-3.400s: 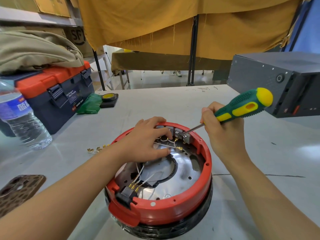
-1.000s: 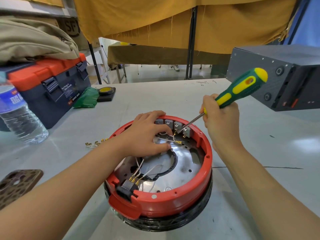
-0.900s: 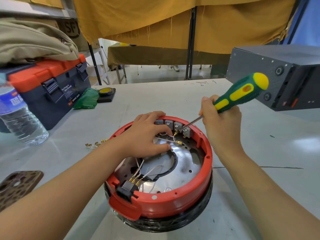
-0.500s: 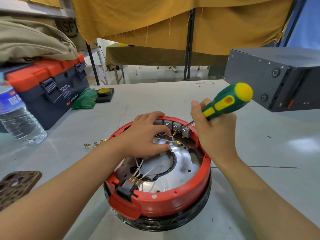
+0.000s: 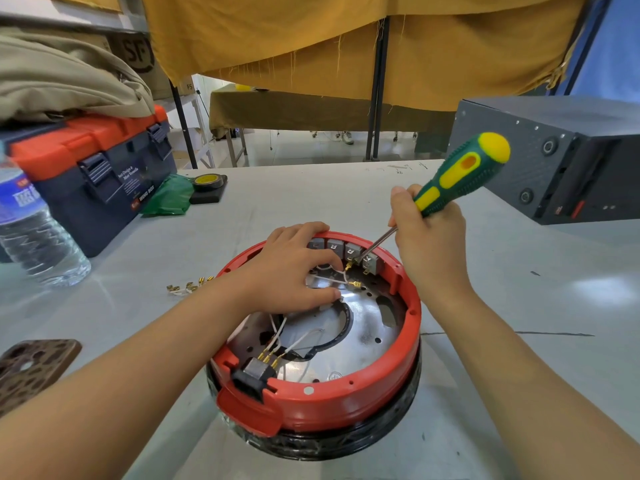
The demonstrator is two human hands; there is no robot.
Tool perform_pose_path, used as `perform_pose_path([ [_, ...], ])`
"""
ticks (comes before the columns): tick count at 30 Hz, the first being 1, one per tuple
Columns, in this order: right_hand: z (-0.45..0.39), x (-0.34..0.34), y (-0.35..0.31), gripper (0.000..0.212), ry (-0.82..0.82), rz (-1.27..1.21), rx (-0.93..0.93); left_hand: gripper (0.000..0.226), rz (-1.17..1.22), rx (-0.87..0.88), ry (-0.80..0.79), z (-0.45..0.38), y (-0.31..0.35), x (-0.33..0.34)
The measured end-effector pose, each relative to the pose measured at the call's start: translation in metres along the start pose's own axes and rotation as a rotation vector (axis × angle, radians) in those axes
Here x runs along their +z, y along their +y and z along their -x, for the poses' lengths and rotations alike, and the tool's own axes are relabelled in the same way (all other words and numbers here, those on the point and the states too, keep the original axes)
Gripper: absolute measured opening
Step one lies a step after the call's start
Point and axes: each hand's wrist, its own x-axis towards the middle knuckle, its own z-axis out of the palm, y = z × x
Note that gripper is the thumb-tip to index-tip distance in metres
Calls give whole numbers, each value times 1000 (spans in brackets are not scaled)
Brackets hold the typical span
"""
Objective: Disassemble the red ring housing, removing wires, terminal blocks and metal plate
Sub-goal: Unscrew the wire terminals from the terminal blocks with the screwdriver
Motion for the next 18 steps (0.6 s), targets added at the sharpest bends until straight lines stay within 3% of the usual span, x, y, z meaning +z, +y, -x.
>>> perform_pose_path([
  [9, -5, -3, 3, 30, -19, -97, 111, 38, -6, 0, -2, 0, 2, -1],
  [18, -6, -4, 8, 35, -25, -149, 139, 37, -7, -2, 0, 0, 1, -1],
])
